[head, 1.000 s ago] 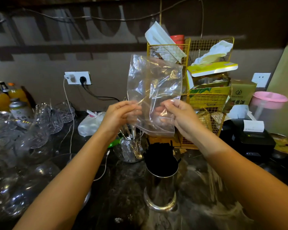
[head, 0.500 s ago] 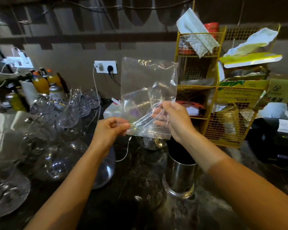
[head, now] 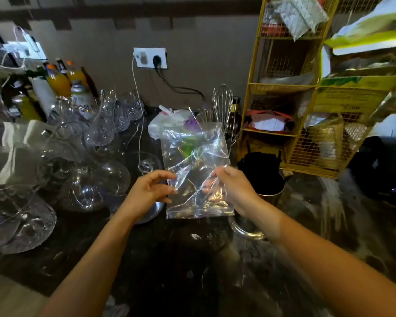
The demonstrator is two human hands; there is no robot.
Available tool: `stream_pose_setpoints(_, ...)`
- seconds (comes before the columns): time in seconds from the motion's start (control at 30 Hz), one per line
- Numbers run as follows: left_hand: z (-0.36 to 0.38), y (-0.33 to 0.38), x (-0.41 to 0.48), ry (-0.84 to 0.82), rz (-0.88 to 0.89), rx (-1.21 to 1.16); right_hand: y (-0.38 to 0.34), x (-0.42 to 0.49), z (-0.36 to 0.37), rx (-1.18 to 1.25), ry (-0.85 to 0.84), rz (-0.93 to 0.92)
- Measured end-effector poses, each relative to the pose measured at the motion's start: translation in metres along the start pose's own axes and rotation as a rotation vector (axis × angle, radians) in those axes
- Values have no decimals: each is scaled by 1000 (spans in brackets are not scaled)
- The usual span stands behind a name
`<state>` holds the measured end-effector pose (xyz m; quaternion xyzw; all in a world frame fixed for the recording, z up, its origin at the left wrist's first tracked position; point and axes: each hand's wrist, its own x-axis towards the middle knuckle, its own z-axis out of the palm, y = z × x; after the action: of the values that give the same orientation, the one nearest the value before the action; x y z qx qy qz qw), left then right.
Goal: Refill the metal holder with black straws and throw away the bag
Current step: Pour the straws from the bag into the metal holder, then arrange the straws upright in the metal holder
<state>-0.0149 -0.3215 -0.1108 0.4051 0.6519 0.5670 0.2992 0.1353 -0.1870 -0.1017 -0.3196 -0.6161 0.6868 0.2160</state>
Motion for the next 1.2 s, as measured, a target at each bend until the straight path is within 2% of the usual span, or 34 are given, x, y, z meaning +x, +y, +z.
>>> stream_pose_setpoints(0.1,0,-16,-5,-12,-88,21,16,-2,-1,-75,-16,12)
stream_pose_setpoints(0.2,-1,-32,-11,-4,-172,59,33,-5,-3,-170,-118,31)
stream_pose_setpoints(0.33,2,-46,-11,-58,-151,146,52,-8,-6,-198,-221,142)
stream_pose_setpoints(0.47,12,-65,-8,-90,-196,268,72,-3,-8,-225,-166,186)
stream_pose_setpoints(0.6,27,-95,-4,-159,-203,367,98,-2,-12,-554,-27,83)
stream_pose_setpoints(0.7,33,-112,-3,-174,-204,467,117,-5,-11,-653,-12,51)
stream_pose_setpoints(0.9,36,-125,0,-181,-235,619,140,-5,-16,-655,26,-37)
stream_pose_setpoints(1.0,41,-130,-4,-152,-256,807,146,-10,-17,-896,-3,-62)
stream_pose_setpoints(1.1,50,-138,-11,-134,-122,1151,151,-14,-18,-1209,-76,-169)
stream_pose_setpoints(1.2,57,-147,-15,-259,-41,1251,155,-14,-19,-1366,-183,-226)
